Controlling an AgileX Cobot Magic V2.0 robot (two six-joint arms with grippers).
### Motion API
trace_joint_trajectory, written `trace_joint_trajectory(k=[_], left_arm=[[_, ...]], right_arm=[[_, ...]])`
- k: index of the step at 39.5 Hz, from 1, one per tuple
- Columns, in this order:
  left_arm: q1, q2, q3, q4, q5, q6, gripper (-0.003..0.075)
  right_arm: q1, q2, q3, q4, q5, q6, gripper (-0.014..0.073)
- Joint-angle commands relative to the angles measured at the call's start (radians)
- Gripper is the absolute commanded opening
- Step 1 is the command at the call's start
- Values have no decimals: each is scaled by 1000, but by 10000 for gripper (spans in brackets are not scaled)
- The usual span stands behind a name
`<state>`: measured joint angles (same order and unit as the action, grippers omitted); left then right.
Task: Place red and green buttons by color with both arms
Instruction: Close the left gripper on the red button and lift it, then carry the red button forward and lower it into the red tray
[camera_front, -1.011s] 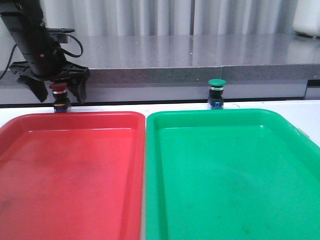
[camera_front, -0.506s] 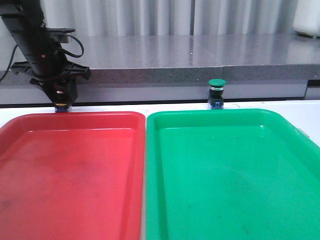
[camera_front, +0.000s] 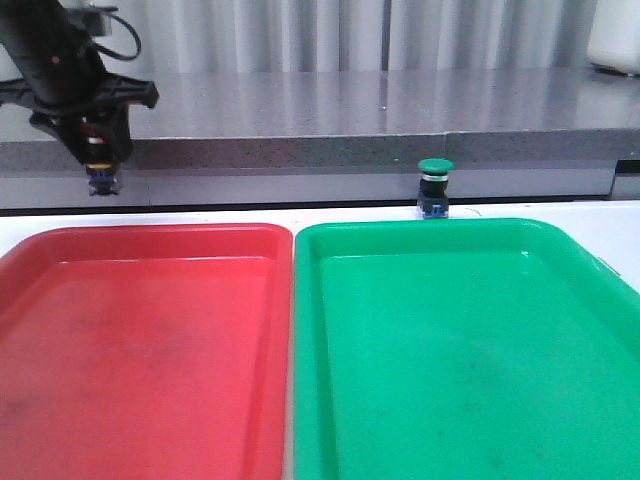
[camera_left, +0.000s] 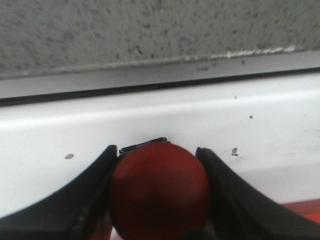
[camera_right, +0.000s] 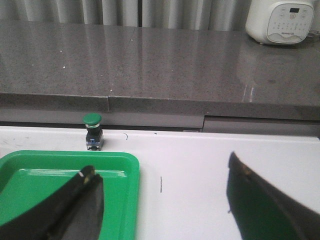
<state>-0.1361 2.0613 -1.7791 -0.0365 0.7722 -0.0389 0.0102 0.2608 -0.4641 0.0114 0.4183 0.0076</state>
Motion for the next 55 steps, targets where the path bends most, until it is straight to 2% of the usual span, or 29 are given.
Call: trace_joint_trajectory(k=[1,6,11,15,22,31,40,55], left_arm=[[-3,-127,-4,-29,-36,14,154],[-3,-212,80,-64,-45,33,154],[-16,-310,239,-74,-139,39,154],[-47,-395,376,-74,-206,39,154],[-124,-484,553,-87,-234,39,154],[-209,-509,726,-186,-278,39,154],[-272,-509,834,-228,-280,25,155],[-279,-498,877,-234,-280,25,155]], right_arm=[[-5,18,-35,-2,-76,-2,538],[-5,18,-35,-2,-76,-2,538],[-5,18,-35,-2,-76,-2,538],[-5,18,-35,-2,-76,-2,538],[-5,18,-35,-2,-76,-2,538],[-5,18,-35,-2,-76,-2,538],[-5,18,-35,-2,-76,-2,538],[-5,18,-35,-2,-76,-2,538]])
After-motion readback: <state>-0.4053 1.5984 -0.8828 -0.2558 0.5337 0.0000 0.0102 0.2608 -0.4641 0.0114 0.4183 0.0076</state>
